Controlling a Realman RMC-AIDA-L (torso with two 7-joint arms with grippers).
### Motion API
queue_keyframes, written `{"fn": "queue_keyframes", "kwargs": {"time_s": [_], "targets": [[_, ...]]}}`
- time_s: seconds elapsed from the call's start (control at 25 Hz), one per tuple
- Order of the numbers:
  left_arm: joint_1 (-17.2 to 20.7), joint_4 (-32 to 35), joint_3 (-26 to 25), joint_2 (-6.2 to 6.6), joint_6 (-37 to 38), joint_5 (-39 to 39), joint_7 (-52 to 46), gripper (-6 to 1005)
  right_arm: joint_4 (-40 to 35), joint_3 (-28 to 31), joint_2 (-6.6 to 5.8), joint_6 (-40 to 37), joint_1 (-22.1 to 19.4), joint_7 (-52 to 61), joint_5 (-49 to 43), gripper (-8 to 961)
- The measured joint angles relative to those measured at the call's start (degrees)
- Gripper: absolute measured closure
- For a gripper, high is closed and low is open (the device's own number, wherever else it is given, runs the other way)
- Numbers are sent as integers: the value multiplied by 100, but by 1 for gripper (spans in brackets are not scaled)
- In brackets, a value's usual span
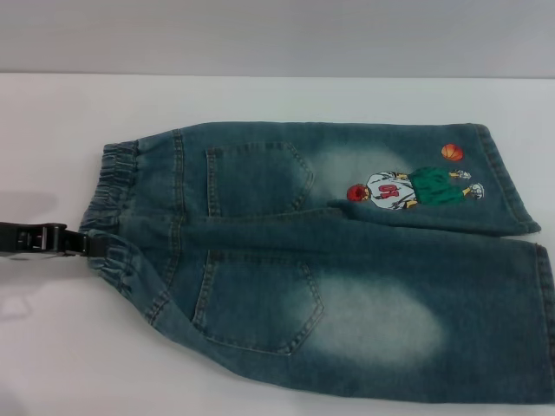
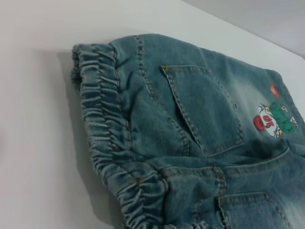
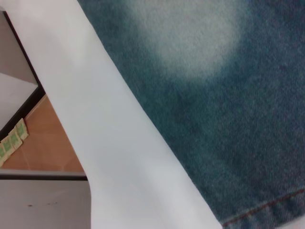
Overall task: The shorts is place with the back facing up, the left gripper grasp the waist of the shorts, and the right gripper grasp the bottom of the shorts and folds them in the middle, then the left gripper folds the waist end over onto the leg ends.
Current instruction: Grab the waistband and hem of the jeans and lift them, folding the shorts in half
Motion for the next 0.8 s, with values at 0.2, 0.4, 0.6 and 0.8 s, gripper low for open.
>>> {"fn": "queue_keyframes", "kwargs": {"time_s": [0.2,0.4,0.6,0.8], "targets": [[-3,0,0,5,-1,2,-5,963,-6,-156,38,2,10,51,1,392],[-3,0,0,7,-1,3,-7,963,-31,-248,52,1,20,106,-15,392],[-3,0,0,6,-1,3,-17,963,-34,-260,61,3,40,112,-65,392],[-3,1,0,4,-1,3,-19,962,-29,-262,65,6,40,118,-70,392]]}}
